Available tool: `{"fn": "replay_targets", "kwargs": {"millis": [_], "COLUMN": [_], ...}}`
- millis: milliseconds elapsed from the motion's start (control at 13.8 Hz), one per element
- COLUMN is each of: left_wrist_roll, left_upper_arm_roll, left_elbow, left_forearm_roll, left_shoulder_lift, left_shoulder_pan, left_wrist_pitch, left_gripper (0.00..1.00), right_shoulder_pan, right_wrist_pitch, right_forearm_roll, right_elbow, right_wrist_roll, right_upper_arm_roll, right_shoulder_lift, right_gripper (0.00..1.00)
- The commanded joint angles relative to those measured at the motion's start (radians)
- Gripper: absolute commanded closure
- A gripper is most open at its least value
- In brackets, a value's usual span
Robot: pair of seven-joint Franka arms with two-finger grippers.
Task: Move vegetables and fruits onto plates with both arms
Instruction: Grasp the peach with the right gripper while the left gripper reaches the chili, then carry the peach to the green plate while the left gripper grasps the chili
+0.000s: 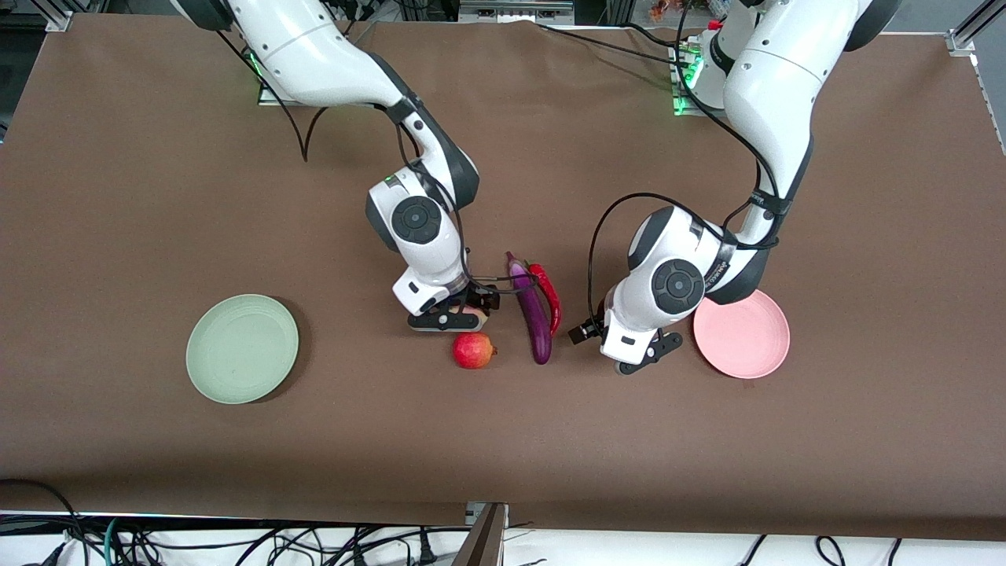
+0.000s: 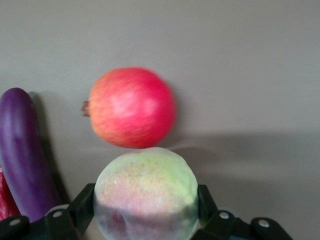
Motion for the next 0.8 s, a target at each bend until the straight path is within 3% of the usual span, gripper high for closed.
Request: {"fn": "replay_targets", "kwargs": {"millis": [0, 145, 508, 726], "left_wrist_roll": [-0.006, -0.005, -0.034, -0.080], "left_upper_arm_roll": [0.002, -0.004, -0.004, -0.004], "left_elbow": [0.022, -0.007, -0.067, -0.066], "left_forearm_roll": [-0.057, -0.079, -0.085, -0.085], "left_shoulder_lift": [0.026, 0.036, 0.043, 0.040], "left_shoulder_pan": [-0.022, -0.030, -0.077, -0.093], "left_wrist_pitch": [-0.007, 0.001, 0.047, 0.045], "left_gripper": [0.15, 0.31, 0.28, 0.26], "right_shoulder_pan": [-0.108, -0.206, -0.458, -0.595], "right_wrist_pitch": [-0.136, -0.219, -0.264, -0.213], "right_forearm_roll": [0.002, 0.005, 0.005, 0.005], "right_elbow": [-0.021, -0.021, -0.023, -0.021], "right_wrist_roll": [-0.167, -0.345, -0.808, -1.050], "right_upper_arm_roll": [0.002, 0.002, 0.000, 0.005], "right_shoulder_lift": [-0.091, -0.117, -0.117, -0.063], "right_gripper": [0.77, 0.77, 0.77, 0.77]}}
